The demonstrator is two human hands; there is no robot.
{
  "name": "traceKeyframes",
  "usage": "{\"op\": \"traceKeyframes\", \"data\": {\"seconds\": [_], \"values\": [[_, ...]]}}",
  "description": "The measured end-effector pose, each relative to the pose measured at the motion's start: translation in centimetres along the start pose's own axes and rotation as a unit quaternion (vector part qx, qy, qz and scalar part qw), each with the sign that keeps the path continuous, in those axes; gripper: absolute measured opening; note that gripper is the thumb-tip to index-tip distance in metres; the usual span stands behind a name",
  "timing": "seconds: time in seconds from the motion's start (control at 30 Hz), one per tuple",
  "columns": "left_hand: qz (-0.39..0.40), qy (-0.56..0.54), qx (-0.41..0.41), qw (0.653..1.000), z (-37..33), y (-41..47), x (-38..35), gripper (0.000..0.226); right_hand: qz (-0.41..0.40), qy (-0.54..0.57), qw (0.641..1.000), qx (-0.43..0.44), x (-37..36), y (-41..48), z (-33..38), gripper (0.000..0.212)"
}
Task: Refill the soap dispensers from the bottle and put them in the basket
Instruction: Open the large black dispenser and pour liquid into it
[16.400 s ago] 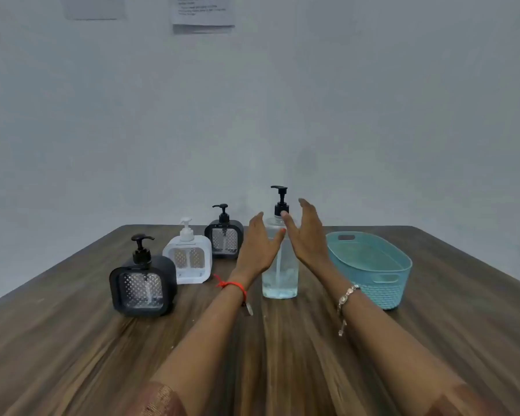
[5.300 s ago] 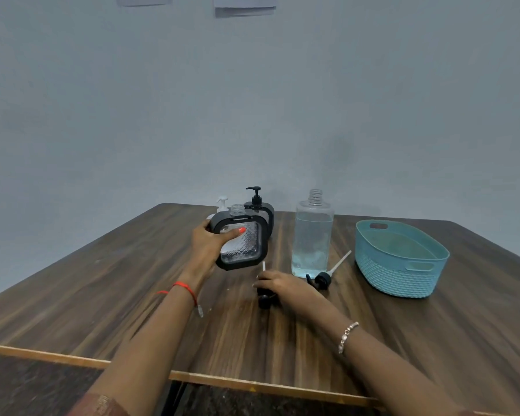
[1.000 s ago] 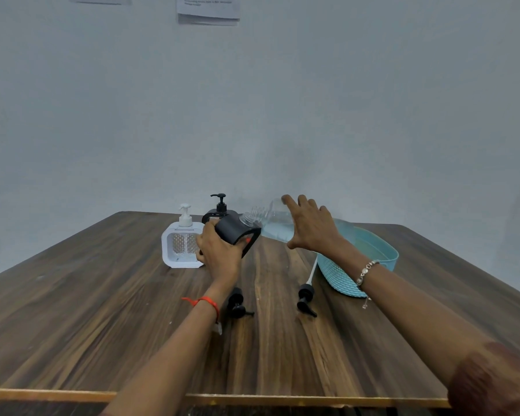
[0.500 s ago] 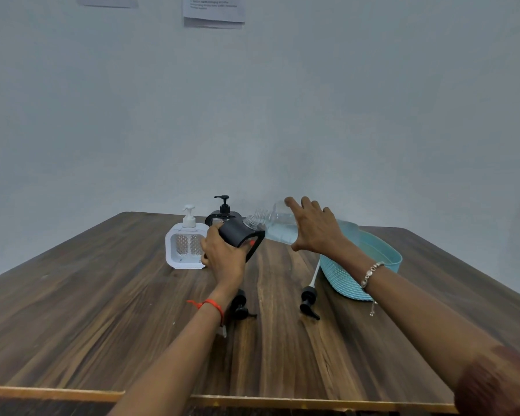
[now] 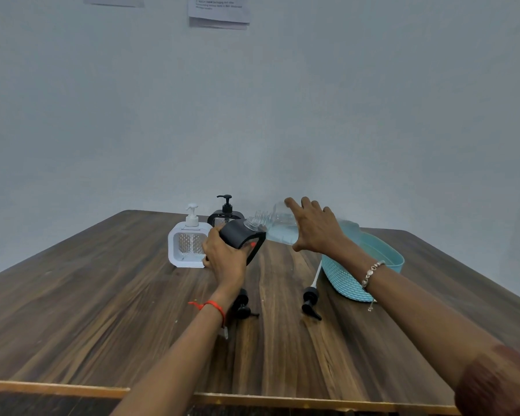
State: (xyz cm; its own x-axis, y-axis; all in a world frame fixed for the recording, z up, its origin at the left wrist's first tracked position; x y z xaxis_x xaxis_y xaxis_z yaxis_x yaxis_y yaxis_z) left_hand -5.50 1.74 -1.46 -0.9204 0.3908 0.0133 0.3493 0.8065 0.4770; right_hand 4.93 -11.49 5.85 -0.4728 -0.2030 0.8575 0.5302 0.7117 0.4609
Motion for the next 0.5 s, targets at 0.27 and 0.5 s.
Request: {"op": "traceKeyframes", "data": {"seconds": [0.27,0.5], "values": [[-0.002,-0.002,0.01,1.0,0.13,-0.02,0.32,0.053,0.006,-0.002,1.0,0.003,-0.19,0.07,0.33,0.097],[-0.001,-0.008,0.024,1.0,0.13,0.03,0.51,0.054,0.008,-0.005,1.0,0.007,-0.12,0.17,0.54,0.097]]}}
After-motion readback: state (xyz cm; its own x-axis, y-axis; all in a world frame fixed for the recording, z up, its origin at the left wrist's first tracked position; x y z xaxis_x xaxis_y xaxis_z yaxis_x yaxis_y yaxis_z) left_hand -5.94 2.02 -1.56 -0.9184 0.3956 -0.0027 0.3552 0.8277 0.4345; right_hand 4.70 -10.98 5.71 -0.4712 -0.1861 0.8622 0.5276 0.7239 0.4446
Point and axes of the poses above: each hand's wrist, its own y-axis towards the middle knuckle, its own x-axis out of the back of the hand, z = x × y, the point moved 2 cm from there along y, towards the middle knuckle, and after that the axes turned 3 degrees about z, right-handed, at the moved point
